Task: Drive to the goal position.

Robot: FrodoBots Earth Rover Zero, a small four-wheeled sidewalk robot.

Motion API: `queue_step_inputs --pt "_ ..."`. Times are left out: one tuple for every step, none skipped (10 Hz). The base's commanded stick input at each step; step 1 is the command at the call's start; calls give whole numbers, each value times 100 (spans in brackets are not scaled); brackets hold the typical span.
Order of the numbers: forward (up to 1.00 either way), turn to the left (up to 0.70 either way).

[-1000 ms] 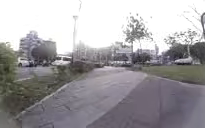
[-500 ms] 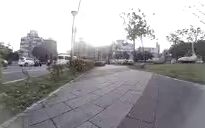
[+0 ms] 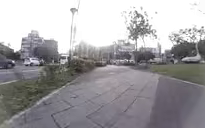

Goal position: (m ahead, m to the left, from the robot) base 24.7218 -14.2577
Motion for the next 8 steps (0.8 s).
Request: queue_step_inputs --pt "100 -40" --pt "100 -17" --pt "100 0" --pt "100 0" --pt "100 0" --pt "100 0" --pt "100 0" --pt "100 0"
